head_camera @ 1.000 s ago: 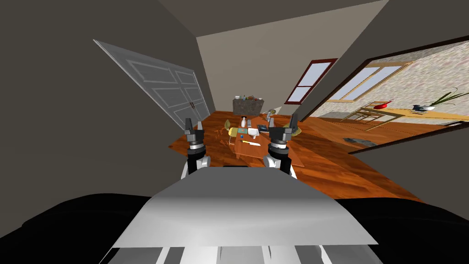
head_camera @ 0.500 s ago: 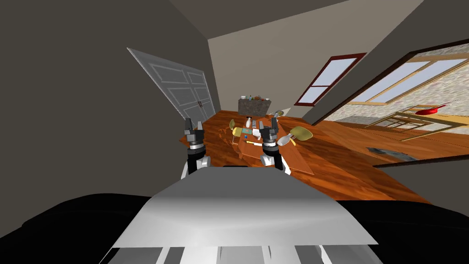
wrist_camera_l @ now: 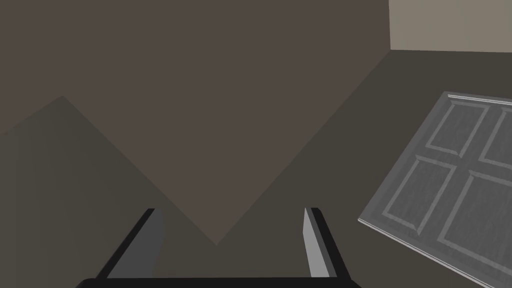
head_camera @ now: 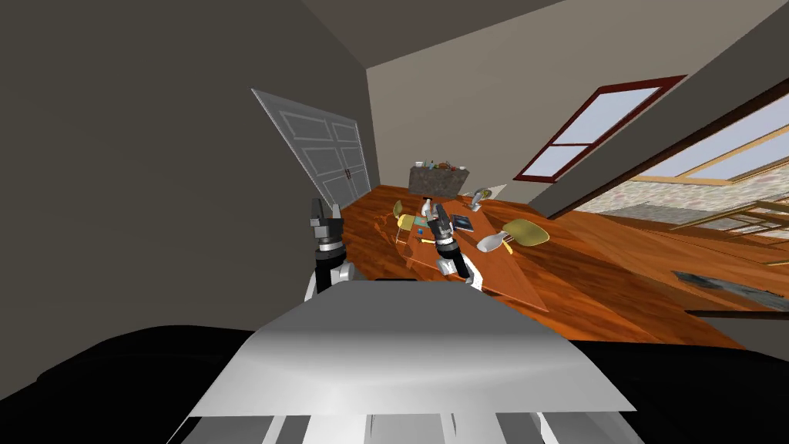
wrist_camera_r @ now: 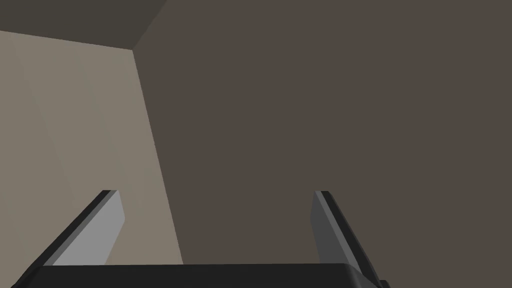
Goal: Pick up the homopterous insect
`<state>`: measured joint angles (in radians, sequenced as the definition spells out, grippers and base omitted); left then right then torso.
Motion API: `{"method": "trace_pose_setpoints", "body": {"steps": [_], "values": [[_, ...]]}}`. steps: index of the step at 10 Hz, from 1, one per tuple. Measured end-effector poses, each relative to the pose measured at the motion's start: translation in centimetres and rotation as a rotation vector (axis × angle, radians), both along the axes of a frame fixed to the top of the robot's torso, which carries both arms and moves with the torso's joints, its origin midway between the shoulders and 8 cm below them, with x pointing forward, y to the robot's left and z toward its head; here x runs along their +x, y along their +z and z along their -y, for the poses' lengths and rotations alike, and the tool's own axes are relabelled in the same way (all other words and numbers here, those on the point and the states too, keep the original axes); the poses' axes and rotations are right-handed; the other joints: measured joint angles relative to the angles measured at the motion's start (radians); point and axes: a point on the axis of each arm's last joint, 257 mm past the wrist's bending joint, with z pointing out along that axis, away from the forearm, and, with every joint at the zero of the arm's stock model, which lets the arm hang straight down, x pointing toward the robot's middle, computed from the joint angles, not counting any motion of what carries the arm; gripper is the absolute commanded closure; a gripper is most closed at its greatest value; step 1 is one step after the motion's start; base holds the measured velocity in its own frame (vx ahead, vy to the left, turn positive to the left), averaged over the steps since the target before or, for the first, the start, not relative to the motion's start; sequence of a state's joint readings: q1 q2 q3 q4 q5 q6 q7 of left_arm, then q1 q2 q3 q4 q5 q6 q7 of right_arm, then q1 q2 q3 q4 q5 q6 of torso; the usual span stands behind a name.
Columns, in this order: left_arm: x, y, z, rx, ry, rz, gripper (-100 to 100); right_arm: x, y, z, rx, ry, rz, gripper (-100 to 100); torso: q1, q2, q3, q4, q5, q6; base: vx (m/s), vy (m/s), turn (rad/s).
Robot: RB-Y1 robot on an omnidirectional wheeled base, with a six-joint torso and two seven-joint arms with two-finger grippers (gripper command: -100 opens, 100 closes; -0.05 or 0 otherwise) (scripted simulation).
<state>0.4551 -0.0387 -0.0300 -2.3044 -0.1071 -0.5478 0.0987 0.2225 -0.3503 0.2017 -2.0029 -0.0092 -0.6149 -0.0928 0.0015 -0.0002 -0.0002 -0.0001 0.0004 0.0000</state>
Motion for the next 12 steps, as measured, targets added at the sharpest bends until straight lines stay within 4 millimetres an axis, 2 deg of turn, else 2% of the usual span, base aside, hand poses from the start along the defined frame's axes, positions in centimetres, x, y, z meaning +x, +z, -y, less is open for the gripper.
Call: {"method": "trace_pose_setpoints", "body": {"steps": [3,12], "values": [[0.0,0.0,0.0,0.000,0.000,0.000,0,1.8,-3.8,-1.7,-0.123,0.008,-0.045,-100,0.000,0.000,0.000,0.000,0.000,0.000,-0.004,0.018,0.129],[0.0,0.0,0.0,0.000,0.000,0.000,0,5.4,-13.1,-2.3,-0.438,-0.019,-0.146,-100,0.000,0.001,0.000,0.000,0.000,0.000,-0.002,0.017,0.119]]}}
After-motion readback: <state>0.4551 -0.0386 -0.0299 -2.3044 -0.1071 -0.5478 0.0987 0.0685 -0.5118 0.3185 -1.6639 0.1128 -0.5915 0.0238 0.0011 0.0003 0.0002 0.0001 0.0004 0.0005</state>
